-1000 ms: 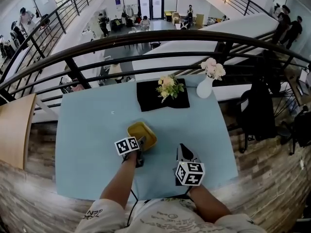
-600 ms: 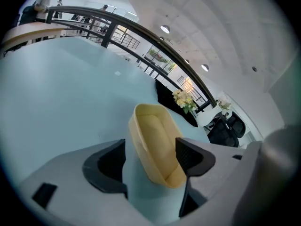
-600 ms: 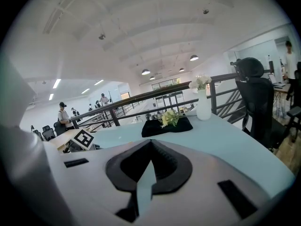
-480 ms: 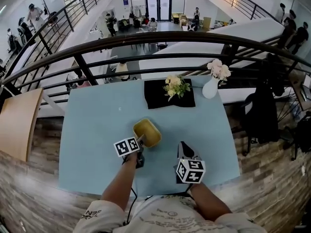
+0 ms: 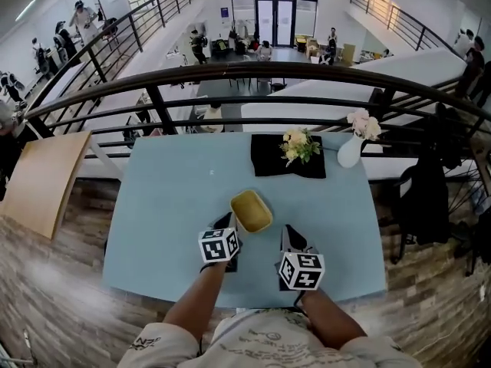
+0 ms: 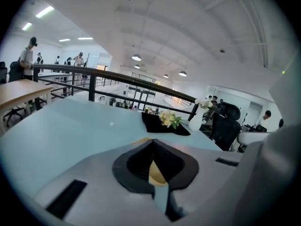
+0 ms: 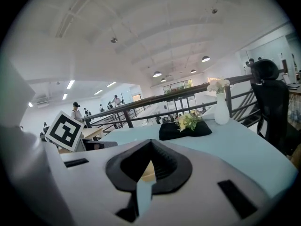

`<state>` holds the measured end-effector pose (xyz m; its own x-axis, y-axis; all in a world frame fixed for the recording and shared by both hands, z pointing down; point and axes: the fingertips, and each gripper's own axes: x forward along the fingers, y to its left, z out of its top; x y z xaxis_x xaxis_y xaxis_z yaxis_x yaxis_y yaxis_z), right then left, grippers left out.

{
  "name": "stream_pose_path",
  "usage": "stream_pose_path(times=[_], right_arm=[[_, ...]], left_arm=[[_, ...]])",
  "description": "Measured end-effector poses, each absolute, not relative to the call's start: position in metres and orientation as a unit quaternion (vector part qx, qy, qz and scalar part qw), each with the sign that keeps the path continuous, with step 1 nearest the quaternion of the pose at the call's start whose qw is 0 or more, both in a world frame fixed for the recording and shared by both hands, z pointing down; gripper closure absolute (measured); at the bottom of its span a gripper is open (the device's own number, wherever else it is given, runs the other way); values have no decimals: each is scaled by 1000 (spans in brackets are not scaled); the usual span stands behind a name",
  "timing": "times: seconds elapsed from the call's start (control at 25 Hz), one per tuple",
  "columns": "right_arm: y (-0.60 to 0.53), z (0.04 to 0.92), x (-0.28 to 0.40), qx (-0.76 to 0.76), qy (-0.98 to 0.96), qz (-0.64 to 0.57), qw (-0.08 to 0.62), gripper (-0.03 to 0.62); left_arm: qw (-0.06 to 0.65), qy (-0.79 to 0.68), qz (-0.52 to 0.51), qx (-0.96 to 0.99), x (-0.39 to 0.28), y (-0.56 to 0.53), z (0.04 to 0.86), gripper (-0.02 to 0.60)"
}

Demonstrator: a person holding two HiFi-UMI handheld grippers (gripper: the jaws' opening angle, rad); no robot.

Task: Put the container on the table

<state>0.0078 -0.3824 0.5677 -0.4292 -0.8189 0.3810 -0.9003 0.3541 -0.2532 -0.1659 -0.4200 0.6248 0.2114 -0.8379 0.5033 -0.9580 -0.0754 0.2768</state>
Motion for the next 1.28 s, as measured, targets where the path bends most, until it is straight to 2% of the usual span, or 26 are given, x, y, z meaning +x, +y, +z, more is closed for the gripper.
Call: stream_pose_path(times=[0.48,0.8,1.28], right_arm=[[-375,531,-48,476,-862,156,74,592],[-373,531,-63,475,-866,136,78,592],[-365,533,-57,460,-873,142,78,592]], left_arm=[[87,-653,73,749,-167,-365,508,575],[74,-663,61,743,-169,-341,491,574],[105,-661,55,741,-159,-343,501,574]])
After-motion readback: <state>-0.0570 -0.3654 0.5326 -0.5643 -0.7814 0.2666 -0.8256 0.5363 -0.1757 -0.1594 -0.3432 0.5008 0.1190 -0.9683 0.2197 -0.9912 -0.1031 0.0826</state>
